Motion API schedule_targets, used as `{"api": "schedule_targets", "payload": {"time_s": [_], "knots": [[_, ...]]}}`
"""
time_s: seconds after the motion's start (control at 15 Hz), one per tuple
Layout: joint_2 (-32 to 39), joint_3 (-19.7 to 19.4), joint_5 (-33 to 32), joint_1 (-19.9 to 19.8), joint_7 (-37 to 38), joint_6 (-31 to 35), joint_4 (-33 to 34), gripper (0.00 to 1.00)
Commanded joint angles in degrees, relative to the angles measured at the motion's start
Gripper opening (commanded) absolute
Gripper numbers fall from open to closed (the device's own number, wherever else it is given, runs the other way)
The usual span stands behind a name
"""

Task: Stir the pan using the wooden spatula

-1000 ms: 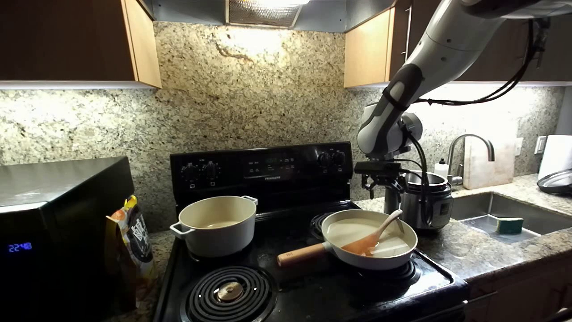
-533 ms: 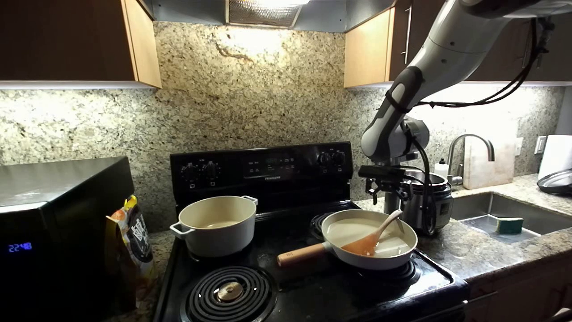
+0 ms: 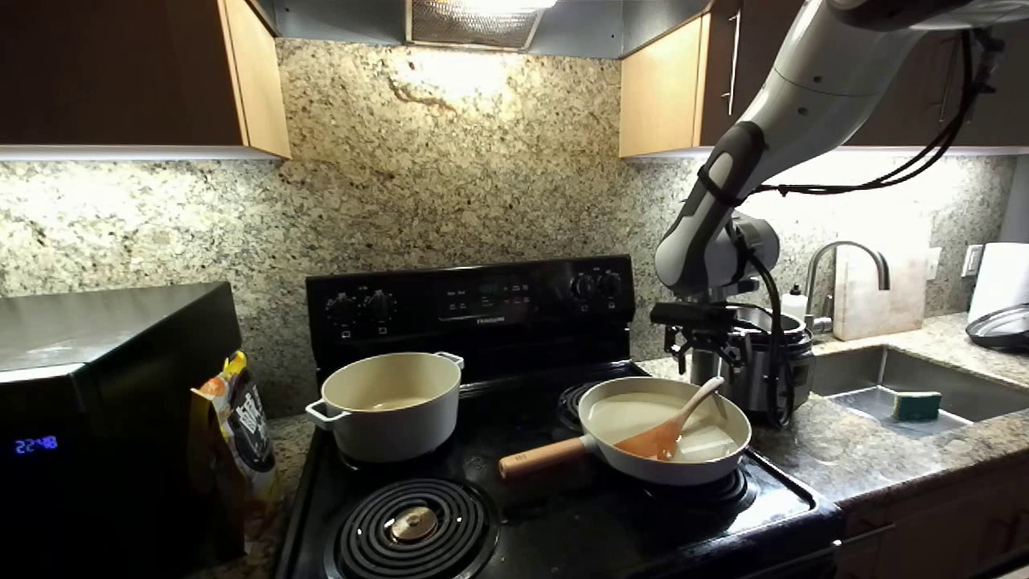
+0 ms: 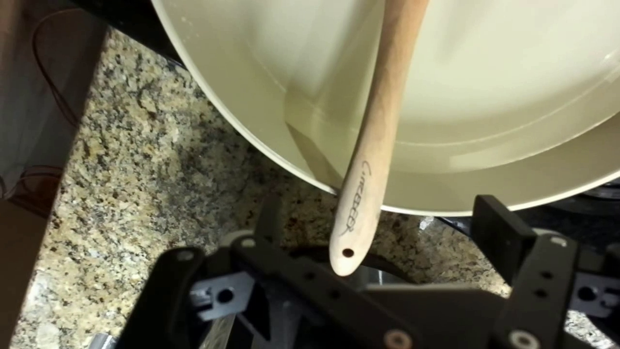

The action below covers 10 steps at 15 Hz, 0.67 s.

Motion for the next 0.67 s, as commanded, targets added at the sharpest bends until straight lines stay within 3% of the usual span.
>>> {"api": "schedule_targets", "payload": {"time_s": [0.0,0.6], "knots": [[-1.2,-0.8,1.4,0.8,0.1,1.0,-1.4,1.00],[0.1,-1.3,4.4,-0.2,-1.2,1.2,-0.6,1.00]]}}
